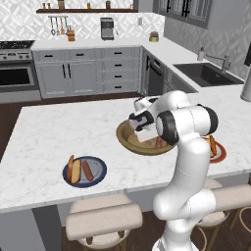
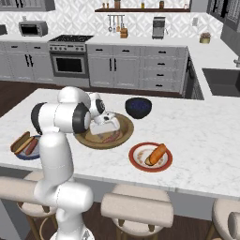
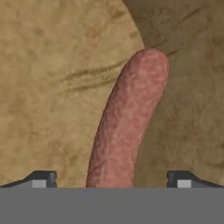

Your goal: Place one bun and one sausage from the bowl on each plate.

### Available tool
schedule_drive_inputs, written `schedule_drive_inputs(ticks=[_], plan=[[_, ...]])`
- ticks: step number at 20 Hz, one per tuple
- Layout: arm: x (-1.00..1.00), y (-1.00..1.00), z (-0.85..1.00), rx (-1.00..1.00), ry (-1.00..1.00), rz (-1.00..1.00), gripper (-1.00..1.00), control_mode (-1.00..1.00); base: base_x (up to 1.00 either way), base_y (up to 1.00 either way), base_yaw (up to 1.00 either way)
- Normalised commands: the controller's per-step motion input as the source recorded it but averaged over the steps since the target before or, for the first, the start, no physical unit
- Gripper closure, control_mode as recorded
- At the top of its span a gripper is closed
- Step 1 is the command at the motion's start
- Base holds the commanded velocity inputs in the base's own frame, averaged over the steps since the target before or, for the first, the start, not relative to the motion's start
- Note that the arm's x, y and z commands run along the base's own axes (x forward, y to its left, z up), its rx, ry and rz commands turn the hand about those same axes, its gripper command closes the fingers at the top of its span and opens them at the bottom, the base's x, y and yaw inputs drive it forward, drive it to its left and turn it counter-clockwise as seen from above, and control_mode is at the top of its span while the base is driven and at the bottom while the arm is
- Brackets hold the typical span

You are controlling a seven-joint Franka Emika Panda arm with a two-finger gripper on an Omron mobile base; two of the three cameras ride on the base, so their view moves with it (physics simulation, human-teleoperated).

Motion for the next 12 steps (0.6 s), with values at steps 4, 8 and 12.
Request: schedule_drive_inputs(ticks=[4,8,12], plan=[[-0.11,-0.35,-0.21,0.0,-0.01,0.0,-1.0,-1.0,0.0,0.0,0.0],[-0.06,-0.14,-0.23,0.0,0.0,0.0,-1.0,-1.0,0.0,0.0,0.0],[0.0,0.0,-0.25,0.0,-0.01,0.01,-1.0,-1.0,0.0,0.0,0.0]])
